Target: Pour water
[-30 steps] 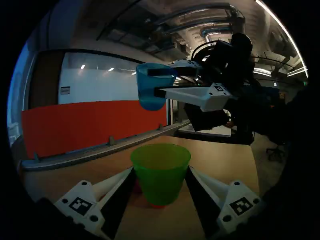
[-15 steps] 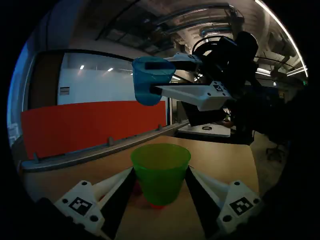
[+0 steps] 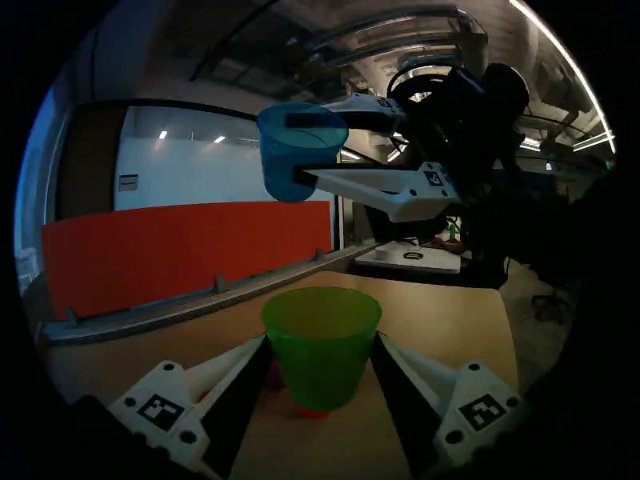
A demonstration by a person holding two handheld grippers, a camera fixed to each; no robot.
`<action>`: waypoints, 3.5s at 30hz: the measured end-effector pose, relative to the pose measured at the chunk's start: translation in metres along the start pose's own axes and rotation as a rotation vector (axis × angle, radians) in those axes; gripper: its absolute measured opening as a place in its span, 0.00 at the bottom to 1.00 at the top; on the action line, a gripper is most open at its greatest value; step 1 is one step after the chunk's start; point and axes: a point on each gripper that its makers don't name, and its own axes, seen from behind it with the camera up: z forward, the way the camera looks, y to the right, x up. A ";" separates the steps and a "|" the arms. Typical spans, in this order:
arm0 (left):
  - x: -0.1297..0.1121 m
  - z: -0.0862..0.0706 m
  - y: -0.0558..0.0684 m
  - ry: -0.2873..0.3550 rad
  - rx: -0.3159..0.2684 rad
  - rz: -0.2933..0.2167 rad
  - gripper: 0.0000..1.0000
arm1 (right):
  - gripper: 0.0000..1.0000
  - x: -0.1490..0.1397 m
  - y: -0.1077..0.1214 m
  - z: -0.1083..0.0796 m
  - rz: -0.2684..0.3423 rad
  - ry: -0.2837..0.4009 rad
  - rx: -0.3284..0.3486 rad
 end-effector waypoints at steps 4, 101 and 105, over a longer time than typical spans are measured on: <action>0.000 0.001 0.000 0.001 0.001 -0.001 0.82 | 0.88 0.000 0.001 0.001 -0.035 -0.003 -0.001; 0.008 -0.003 0.005 0.026 -0.002 0.005 0.82 | 0.88 0.021 0.027 0.012 -0.454 -0.025 -0.071; 0.009 -0.003 0.005 0.028 -0.001 0.003 0.81 | 0.88 0.021 0.028 0.012 -0.466 -0.026 -0.072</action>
